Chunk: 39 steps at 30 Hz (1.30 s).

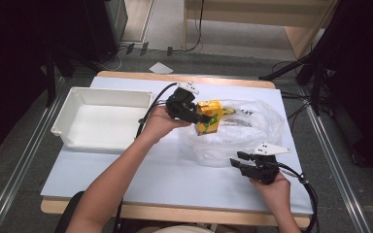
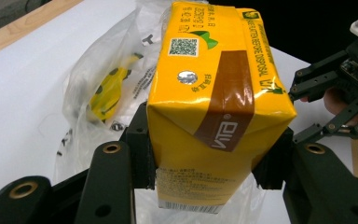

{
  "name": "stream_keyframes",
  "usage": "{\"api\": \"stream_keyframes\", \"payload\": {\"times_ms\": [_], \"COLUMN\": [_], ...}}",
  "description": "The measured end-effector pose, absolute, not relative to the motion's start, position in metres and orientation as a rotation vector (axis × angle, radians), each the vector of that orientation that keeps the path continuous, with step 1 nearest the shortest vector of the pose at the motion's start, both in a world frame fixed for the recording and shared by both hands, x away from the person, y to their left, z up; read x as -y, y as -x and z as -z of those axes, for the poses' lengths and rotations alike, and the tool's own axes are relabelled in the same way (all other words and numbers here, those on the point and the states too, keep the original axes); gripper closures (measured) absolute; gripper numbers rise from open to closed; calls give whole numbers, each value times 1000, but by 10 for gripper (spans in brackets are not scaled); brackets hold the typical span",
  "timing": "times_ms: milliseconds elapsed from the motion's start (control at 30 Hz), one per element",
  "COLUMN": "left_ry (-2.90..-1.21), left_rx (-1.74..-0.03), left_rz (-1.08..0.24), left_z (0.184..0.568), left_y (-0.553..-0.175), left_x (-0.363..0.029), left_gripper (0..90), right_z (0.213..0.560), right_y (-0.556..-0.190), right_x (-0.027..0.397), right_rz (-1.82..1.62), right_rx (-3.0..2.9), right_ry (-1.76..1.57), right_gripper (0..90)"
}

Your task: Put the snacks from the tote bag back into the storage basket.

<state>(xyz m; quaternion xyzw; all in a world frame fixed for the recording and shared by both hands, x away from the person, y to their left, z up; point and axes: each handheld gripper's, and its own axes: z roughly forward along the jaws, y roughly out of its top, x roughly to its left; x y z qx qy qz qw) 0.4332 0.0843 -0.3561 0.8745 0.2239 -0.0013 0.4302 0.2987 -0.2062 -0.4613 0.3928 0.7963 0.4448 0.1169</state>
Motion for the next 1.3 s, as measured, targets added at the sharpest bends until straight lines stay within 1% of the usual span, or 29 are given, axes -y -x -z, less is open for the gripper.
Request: {"api": "stream_keyframes", "payload": {"times_ms": [233,567,667,1000,1300], "left_ry": [-2170,-2191,-2189,-2187,-2151], "left_rx": [-574,-572,-576,-601,-621], "left_rz": [1,-41,-33,-38,-74], "left_z": [360,365,365,359,349], "left_y": [-428,-429,-429,-428,-425], "left_x": [-102,-113,-117,-132,-152], "left_gripper": [529,529,529,528,528], "right_z": [462,462,462,462,462], "right_y": [-299,-299,-299,-299,-299], "right_x": [207,207,207,207,207], "right_rz": [-1288,-1287,-1290,-1288,-1290], "right_rx": [-2327,-2327,-2329,-2336,-2340], "right_ry": [-1159,-1164,-1156,-1156,-1148], "right_gripper": [571,569,568,565,564]}}
